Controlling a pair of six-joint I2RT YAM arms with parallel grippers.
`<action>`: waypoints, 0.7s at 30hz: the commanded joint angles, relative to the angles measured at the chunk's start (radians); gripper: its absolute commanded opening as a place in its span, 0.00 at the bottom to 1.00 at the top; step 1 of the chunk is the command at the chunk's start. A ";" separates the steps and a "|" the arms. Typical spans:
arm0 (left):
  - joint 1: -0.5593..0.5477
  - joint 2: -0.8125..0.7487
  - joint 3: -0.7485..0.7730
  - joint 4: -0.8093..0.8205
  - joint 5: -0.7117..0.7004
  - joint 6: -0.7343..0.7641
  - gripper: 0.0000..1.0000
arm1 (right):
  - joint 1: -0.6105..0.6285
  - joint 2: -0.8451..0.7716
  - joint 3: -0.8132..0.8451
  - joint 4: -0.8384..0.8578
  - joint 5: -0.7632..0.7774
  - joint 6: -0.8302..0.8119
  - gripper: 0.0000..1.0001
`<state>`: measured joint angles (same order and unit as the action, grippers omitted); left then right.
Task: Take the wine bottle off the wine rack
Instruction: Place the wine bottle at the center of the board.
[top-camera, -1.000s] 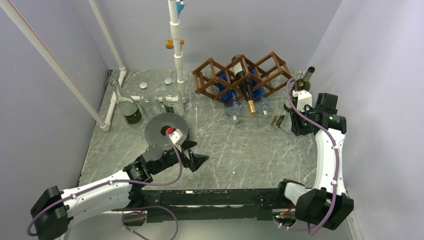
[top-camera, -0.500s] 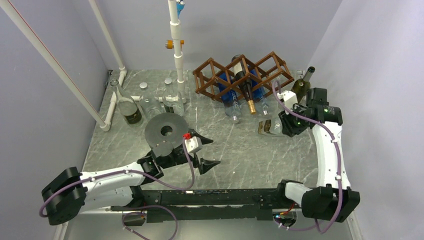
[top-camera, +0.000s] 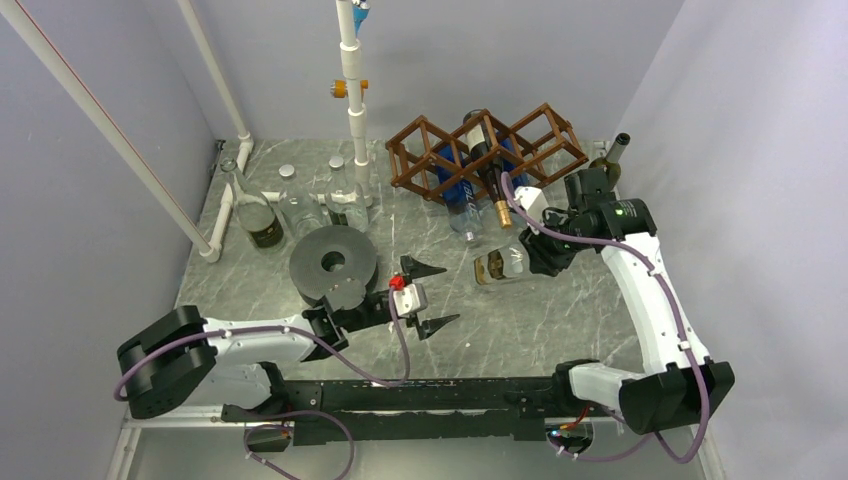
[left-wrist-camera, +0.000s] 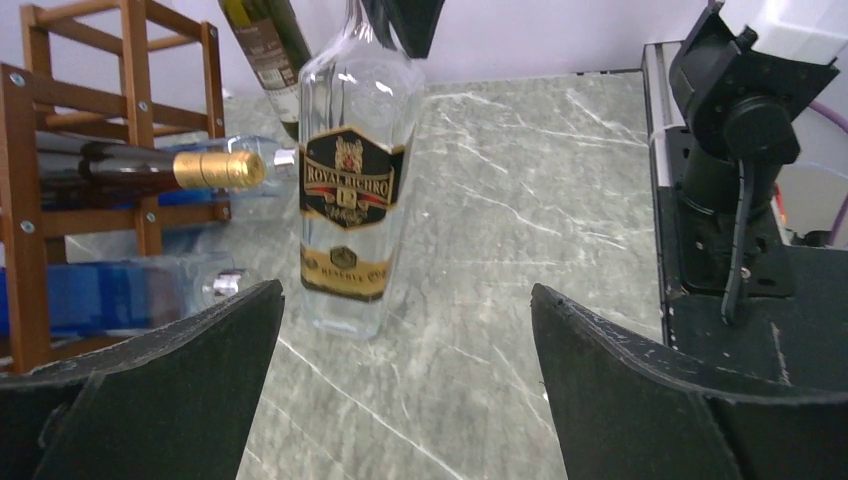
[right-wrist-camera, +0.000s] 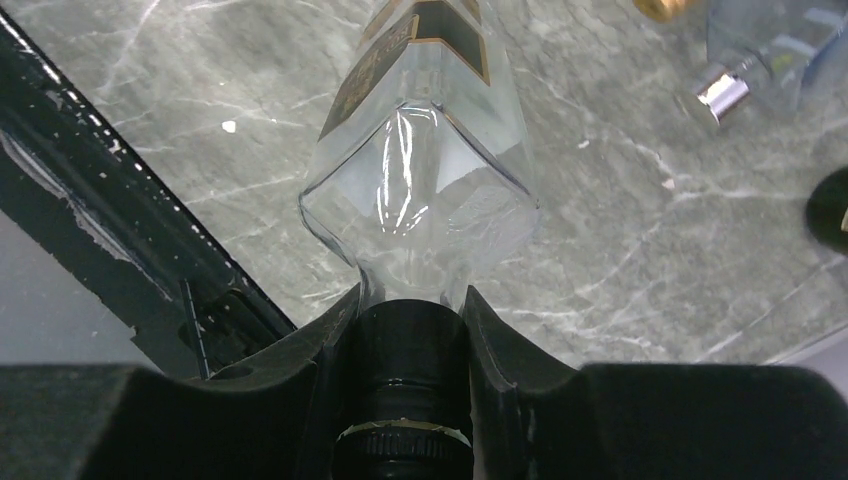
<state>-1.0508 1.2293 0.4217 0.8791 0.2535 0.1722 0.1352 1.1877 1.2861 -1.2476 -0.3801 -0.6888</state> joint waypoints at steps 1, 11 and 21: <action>-0.014 0.046 0.059 0.128 -0.015 0.075 0.99 | 0.059 -0.004 0.091 0.058 -0.078 -0.009 0.00; -0.023 0.156 0.092 0.193 -0.069 0.093 1.00 | 0.163 0.027 0.102 0.061 -0.122 -0.033 0.00; -0.024 0.269 0.164 0.223 -0.124 0.052 0.99 | 0.245 0.044 0.105 0.061 -0.121 -0.040 0.00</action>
<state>-1.0687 1.4658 0.5331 1.0389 0.1604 0.2451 0.3573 1.2430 1.3128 -1.2514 -0.4267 -0.7078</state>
